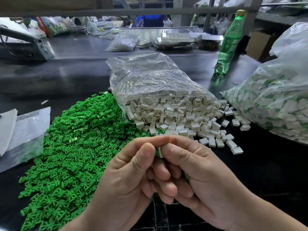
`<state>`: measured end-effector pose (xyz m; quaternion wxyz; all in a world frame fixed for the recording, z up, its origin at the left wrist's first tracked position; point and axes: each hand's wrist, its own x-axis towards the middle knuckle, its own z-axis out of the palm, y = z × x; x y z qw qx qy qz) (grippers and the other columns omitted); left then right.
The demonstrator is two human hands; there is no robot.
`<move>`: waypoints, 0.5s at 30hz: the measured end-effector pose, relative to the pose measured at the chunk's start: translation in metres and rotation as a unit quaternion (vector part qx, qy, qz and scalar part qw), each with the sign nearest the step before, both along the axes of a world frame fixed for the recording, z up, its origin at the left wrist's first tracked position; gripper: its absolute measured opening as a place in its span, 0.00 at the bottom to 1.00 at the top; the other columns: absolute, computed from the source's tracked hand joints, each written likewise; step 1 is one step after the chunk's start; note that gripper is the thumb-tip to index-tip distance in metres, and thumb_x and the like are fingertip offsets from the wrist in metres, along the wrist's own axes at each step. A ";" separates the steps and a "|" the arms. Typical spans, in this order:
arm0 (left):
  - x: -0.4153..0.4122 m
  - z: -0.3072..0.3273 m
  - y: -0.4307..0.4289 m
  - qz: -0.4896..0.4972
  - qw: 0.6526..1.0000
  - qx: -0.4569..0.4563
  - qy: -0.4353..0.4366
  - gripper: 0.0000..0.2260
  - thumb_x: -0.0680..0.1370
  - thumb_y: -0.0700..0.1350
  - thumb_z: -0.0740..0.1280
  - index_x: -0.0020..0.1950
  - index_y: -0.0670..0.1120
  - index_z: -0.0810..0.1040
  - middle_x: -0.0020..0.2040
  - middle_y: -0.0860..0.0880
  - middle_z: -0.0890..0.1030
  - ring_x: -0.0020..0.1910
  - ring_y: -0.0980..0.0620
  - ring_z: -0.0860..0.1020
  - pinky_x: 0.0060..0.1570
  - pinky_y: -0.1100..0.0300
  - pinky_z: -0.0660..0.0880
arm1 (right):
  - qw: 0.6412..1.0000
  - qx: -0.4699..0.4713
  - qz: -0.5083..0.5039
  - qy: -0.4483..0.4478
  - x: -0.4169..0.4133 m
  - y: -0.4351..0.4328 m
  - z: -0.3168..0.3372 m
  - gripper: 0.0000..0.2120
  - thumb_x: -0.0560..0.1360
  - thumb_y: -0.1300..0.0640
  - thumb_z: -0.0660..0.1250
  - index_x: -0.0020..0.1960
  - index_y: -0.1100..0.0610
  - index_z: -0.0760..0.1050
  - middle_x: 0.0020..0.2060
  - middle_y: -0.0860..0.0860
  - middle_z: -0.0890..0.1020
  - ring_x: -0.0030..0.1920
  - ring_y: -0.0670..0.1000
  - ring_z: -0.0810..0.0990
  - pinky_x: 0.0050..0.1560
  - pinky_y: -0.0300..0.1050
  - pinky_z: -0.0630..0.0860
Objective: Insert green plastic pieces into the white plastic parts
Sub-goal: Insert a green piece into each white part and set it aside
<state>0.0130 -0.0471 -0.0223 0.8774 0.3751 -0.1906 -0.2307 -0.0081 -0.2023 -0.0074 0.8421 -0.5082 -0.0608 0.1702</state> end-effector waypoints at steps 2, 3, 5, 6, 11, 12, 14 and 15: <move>0.000 0.001 0.000 -0.008 1.000 -0.004 -0.007 0.14 0.78 0.47 0.69 0.61 0.42 0.80 0.36 0.44 0.83 0.33 0.48 0.84 0.32 0.57 0.81 | 1.000 0.000 -0.002 -0.013 -0.001 0.001 0.001 0.21 0.76 0.51 0.68 0.55 0.70 0.72 0.31 0.54 0.78 0.23 0.48 0.70 0.18 0.40 0.55; 0.001 0.001 0.000 -0.012 1.000 -0.006 -0.011 0.14 0.79 0.47 0.68 0.61 0.42 0.80 0.36 0.44 0.83 0.33 0.48 0.84 0.32 0.56 0.81 | 1.000 -0.001 -0.003 -0.019 -0.002 0.001 0.001 0.21 0.76 0.51 0.68 0.56 0.70 0.72 0.31 0.54 0.78 0.23 0.48 0.70 0.18 0.39 0.56; 0.001 0.001 0.000 -0.018 1.000 -0.008 -0.014 0.13 0.79 0.46 0.67 0.62 0.42 0.80 0.36 0.45 0.83 0.33 0.48 0.84 0.32 0.56 0.81 | 1.000 0.002 -0.005 -0.024 -0.002 0.002 0.001 0.19 0.76 0.51 0.67 0.55 0.68 0.73 0.30 0.54 0.78 0.23 0.48 0.72 0.18 0.37 0.57; 0.001 0.001 0.000 -0.019 1.000 -0.007 -0.013 0.13 0.79 0.46 0.67 0.61 0.42 0.80 0.36 0.45 0.83 0.33 0.48 0.84 0.32 0.57 0.81 | 1.000 0.005 -0.006 -0.023 -0.002 0.002 0.001 0.19 0.76 0.51 0.67 0.55 0.67 0.73 0.30 0.54 0.78 0.23 0.48 0.73 0.18 0.37 0.57; -0.001 0.000 -0.001 -0.003 1.000 -0.001 0.001 0.12 0.77 0.46 0.71 0.58 0.43 0.81 0.32 0.45 0.80 0.28 0.49 0.82 0.29 0.57 0.80 | 1.000 0.009 -0.002 -0.019 -0.002 0.004 -0.001 0.19 0.78 0.53 0.66 0.56 0.70 0.71 0.31 0.54 0.79 0.23 0.47 0.75 0.17 0.36 0.59; 0.000 -0.001 -0.001 0.001 1.000 0.005 0.006 0.13 0.75 0.47 0.72 0.58 0.43 0.82 0.31 0.45 0.80 0.27 0.49 0.81 0.28 0.58 0.79 | 1.000 0.006 -0.001 -0.020 -0.001 0.005 -0.002 0.18 0.79 0.53 0.66 0.56 0.69 0.72 0.32 0.54 0.79 0.23 0.47 0.75 0.17 0.35 0.60; 0.001 -0.001 0.000 0.009 1.000 0.014 0.011 0.16 0.75 0.51 0.73 0.57 0.44 0.82 0.30 0.46 0.79 0.25 0.49 0.80 0.27 0.58 0.79 | 1.000 -0.003 -0.001 -0.024 -0.001 0.005 -0.003 0.17 0.80 0.53 0.65 0.56 0.68 0.72 0.32 0.53 0.80 0.23 0.46 0.75 0.17 0.34 0.62; 0.002 -0.001 0.000 0.006 1.000 0.011 0.014 0.17 0.75 0.53 0.71 0.58 0.43 0.82 0.30 0.46 0.79 0.26 0.49 0.80 0.27 0.58 0.79 | 1.000 -0.006 -0.003 -0.025 0.000 0.004 -0.003 0.15 0.80 0.53 0.64 0.55 0.67 0.74 0.32 0.53 0.80 0.23 0.45 0.75 0.17 0.33 0.62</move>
